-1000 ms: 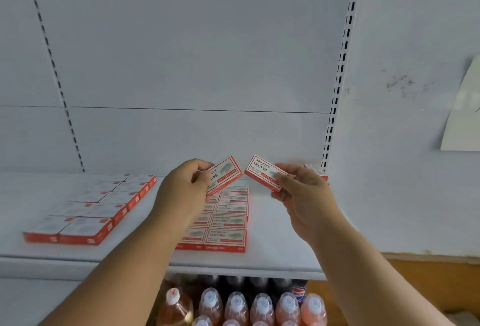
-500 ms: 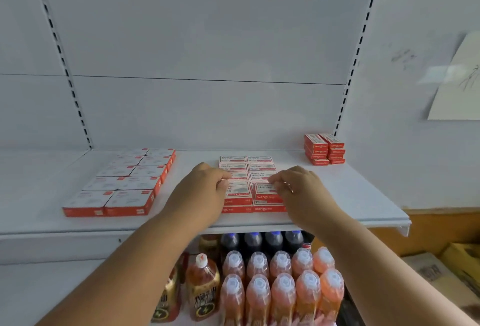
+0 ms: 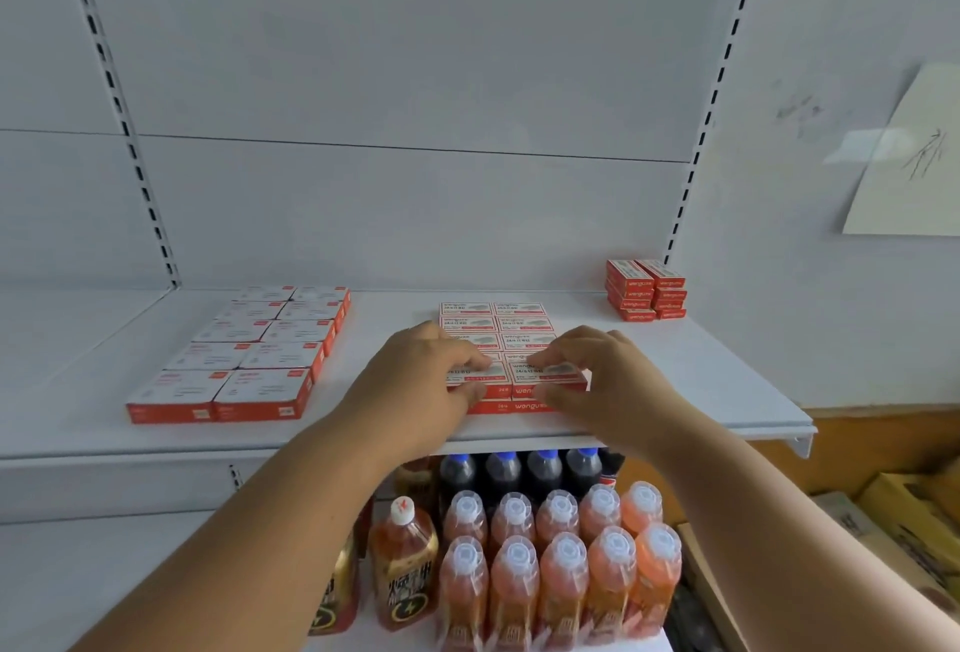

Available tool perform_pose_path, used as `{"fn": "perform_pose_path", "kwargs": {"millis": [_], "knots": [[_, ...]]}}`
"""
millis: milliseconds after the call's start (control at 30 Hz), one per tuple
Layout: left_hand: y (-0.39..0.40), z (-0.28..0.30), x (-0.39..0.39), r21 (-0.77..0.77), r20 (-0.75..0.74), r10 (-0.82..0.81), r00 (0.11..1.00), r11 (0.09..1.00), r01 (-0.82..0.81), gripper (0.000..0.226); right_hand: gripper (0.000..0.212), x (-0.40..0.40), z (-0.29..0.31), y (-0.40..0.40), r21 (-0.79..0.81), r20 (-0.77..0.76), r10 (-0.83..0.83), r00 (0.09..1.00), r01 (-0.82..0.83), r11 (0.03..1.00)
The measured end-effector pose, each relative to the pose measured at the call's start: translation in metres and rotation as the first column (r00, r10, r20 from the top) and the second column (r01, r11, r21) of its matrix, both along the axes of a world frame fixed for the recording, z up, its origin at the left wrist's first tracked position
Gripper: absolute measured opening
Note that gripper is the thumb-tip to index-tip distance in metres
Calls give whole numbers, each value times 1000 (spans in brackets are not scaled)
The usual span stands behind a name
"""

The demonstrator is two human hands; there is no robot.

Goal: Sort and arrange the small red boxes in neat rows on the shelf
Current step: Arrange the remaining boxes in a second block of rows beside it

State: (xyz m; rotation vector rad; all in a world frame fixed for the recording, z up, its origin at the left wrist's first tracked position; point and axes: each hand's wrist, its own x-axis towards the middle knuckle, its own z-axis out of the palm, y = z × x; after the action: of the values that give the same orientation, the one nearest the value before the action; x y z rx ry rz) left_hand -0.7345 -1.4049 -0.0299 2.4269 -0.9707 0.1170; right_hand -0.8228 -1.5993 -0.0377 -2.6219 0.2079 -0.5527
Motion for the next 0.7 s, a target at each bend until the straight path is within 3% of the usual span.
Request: {"fn": "perform_pose_path", "kwargs": {"millis": [133, 367, 567, 700], "knots": [[-4, 13, 1, 41, 116, 14, 993, 999, -18, 44, 32, -3, 4, -3, 12, 8, -8, 1000, 8, 1000], [-58, 35, -9, -33, 163, -70, 984, 997, 76, 25, 14, -8, 17, -41, 247, 275, -217, 937, 149, 957], [-137, 53, -13, 41, 119, -121, 985, 992, 117, 27, 13, 0, 23, -112, 262, 266, -277, 923, 207, 943], [-196, 65, -3, 53, 33, -29, 999, 998, 27, 27, 19, 17, 34, -165, 175, 167, -322, 932, 294, 940]]}}
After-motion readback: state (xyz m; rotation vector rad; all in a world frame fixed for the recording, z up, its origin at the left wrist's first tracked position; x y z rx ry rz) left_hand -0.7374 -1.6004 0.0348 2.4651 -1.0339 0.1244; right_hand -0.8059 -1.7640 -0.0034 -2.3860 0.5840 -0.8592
